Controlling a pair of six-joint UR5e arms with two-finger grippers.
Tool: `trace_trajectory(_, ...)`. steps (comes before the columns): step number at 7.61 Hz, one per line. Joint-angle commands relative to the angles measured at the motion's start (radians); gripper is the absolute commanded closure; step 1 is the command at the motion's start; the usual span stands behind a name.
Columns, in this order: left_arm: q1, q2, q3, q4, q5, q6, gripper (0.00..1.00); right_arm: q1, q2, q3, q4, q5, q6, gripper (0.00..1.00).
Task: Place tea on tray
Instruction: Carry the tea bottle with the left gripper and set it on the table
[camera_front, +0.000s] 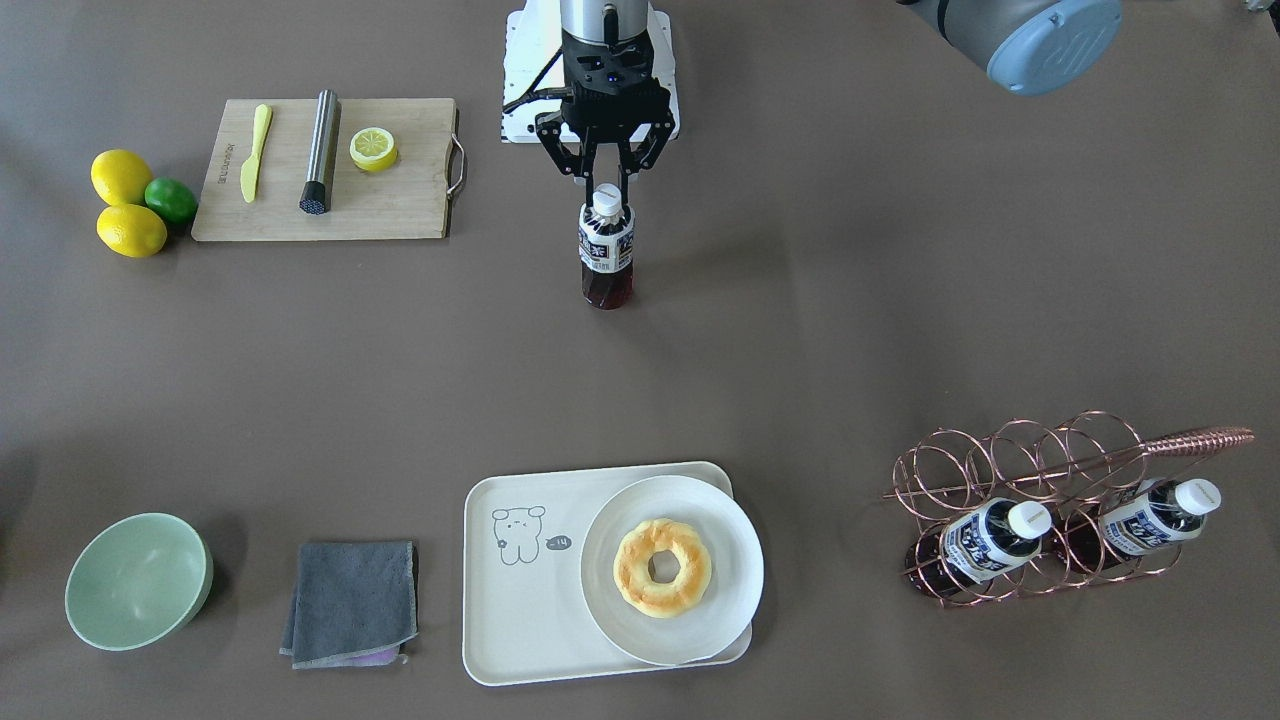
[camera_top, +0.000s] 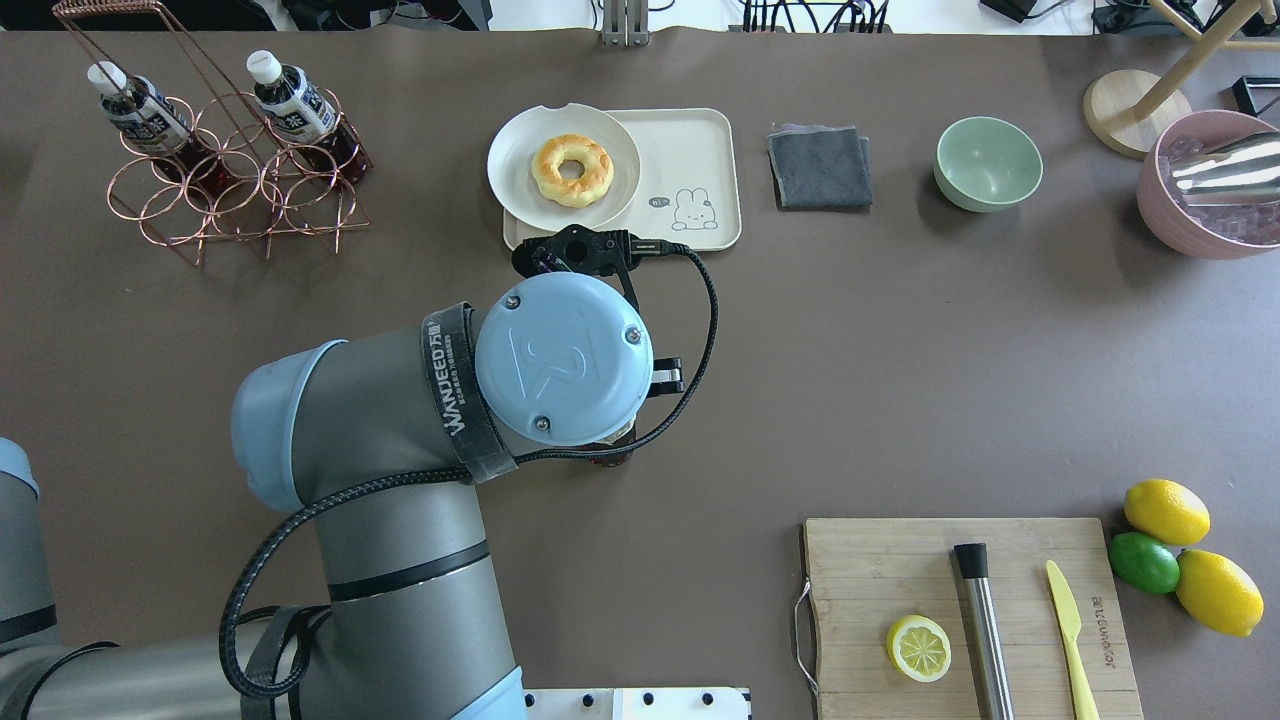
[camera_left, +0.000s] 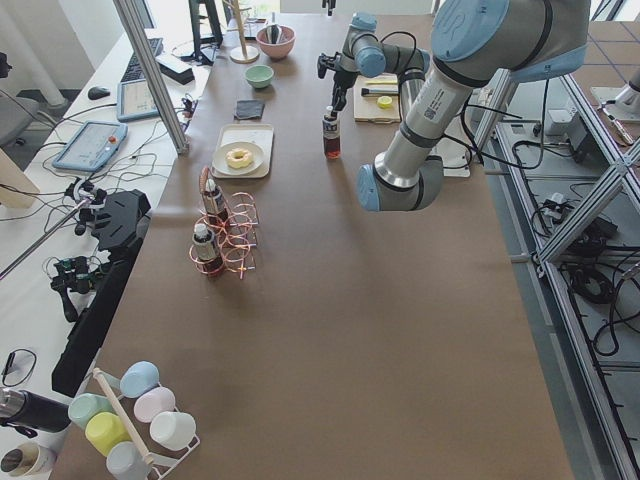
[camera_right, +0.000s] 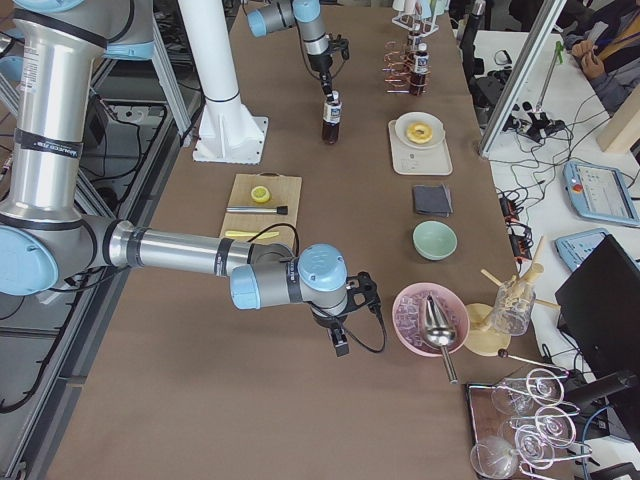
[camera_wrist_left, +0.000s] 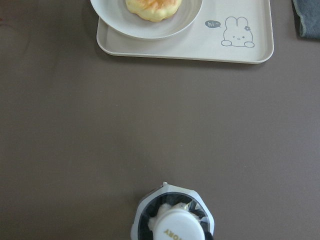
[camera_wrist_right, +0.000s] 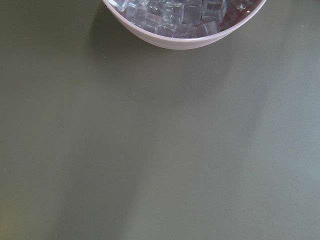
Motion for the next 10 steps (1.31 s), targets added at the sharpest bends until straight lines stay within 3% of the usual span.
trace_trajectory(1, 0.003, 0.005, -0.001, 0.0, 0.002, -0.003, 1.0, 0.0, -0.003, 0.0, 0.0, 0.0, 0.0, 0.0)
trace_trajectory(3, 0.003, 0.005, -0.001, -0.002, 0.002, -0.003, 1.0, 0.0, -0.003, 0.0, 0.0, 0.008, 0.007, 0.0)
trace_trajectory(4, 0.003, 0.005, -0.001, 0.0, 0.002, -0.001, 0.77, 0.0, -0.002, 0.003, 0.0, 0.009, 0.007, 0.0)
trace_trajectory(5, 0.003, 0.005, -0.001, 0.0, 0.002, -0.001, 0.65, 0.0, 0.0, 0.008, 0.0, 0.011, 0.007, 0.0)
trace_trajectory(6, 0.003, 0.007, 0.001, 0.0, 0.002, -0.001, 0.28, 0.0, 0.003, 0.008, 0.002, 0.009, 0.007, 0.0)
trace_trajectory(7, 0.003, 0.009, -0.001, 0.0, 0.002, -0.001, 0.11, 0.0, 0.008, 0.01, 0.002, 0.009, 0.007, 0.0)
trace_trajectory(8, 0.002, 0.009, -0.004, 0.0, -0.001, 0.0, 0.04, -0.002, 0.014, 0.022, -0.001, 0.011, 0.009, 0.0)
trace_trajectory(10, -0.004, 0.012, -0.027, 0.0, -0.006, 0.025, 0.03, -0.035, 0.015, 0.068, -0.003, 0.032, 0.019, 0.0)
